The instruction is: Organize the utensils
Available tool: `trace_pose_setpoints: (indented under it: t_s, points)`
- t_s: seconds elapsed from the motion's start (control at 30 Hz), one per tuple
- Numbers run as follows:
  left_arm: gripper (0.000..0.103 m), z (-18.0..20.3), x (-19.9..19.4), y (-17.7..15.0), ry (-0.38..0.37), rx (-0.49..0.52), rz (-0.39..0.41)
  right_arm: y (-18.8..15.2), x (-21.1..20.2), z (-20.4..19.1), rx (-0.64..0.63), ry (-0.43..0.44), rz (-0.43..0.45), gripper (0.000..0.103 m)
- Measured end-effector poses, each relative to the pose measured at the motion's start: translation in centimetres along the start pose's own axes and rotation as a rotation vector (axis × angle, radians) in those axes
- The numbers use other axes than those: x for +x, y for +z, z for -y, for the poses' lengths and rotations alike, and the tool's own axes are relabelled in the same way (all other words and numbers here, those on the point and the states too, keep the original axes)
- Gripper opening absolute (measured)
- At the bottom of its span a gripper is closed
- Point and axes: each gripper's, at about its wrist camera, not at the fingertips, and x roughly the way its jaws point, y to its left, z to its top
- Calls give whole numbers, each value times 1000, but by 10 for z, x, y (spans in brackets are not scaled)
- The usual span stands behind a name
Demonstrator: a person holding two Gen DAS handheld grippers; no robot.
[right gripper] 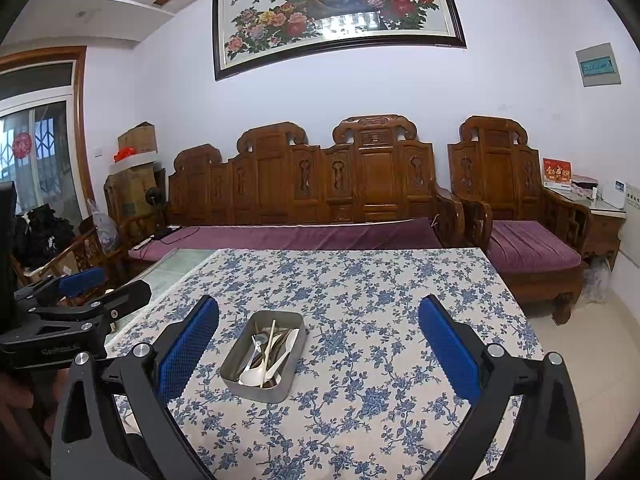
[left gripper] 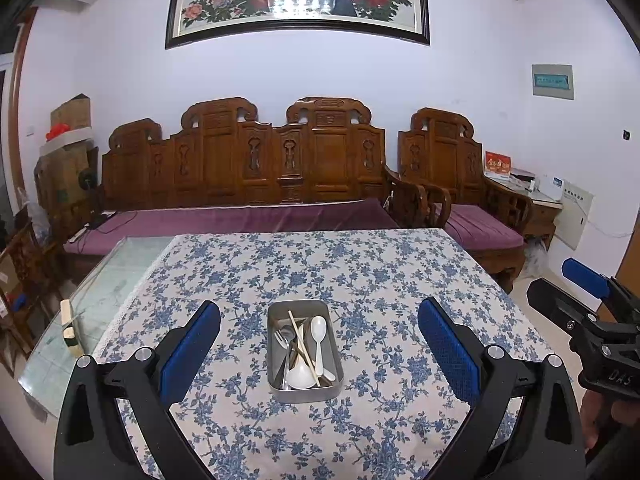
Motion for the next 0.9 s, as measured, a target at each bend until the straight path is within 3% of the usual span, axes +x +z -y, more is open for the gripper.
trace_pose_setpoints:
  t_s: [0.9]
  points:
    - [96,4,-3,0,-7,-4,7,0,2,1,2,-2,-2,101]
